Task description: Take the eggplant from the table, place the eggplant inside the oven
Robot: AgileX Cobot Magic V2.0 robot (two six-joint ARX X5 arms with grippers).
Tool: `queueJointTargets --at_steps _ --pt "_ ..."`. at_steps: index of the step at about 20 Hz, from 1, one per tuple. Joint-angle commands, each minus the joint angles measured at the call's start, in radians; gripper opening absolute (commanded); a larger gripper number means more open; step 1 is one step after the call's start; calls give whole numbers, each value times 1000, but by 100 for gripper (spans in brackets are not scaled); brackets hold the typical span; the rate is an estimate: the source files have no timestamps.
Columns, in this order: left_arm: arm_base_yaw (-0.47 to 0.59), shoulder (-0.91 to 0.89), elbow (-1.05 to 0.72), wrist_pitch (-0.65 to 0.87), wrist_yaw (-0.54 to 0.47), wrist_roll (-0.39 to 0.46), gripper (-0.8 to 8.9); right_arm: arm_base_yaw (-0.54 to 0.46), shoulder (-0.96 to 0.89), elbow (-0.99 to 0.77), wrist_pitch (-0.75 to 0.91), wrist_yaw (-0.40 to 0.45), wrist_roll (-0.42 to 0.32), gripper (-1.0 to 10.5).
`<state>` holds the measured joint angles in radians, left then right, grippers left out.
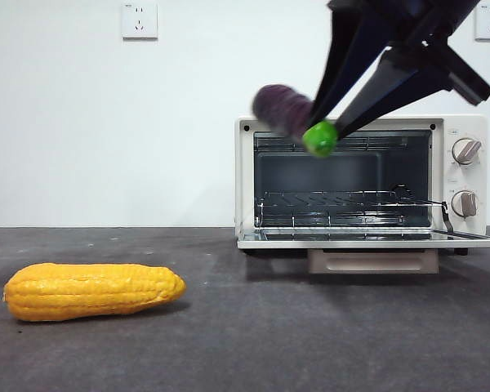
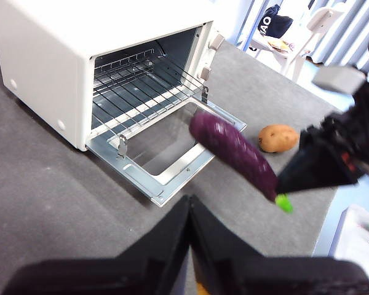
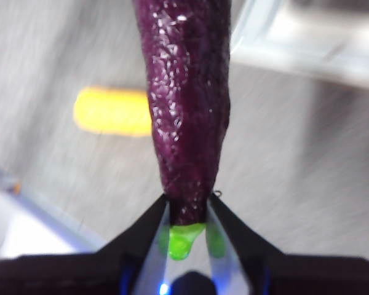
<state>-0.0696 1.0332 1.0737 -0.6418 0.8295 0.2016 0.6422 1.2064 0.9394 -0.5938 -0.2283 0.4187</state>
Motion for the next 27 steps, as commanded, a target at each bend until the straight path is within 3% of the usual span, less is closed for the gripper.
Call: queueJointTargets --at_steps 1,8,16,27 --pt "-4 -2 -5 4 4 12 -6 -73 3 6 -29 -9 -55 -13" --pt "-31 -2 -5 -1 4 12 -6 -319 147 21 28 -167 -86 -12" --pt "-84 -1 -5 -43 -77 39 -6 -396 417 263 32 -174 -101 -13" --pt "-108 -1 -5 -49 -82 38 -6 -470 625 500 48 -154 6 -12"
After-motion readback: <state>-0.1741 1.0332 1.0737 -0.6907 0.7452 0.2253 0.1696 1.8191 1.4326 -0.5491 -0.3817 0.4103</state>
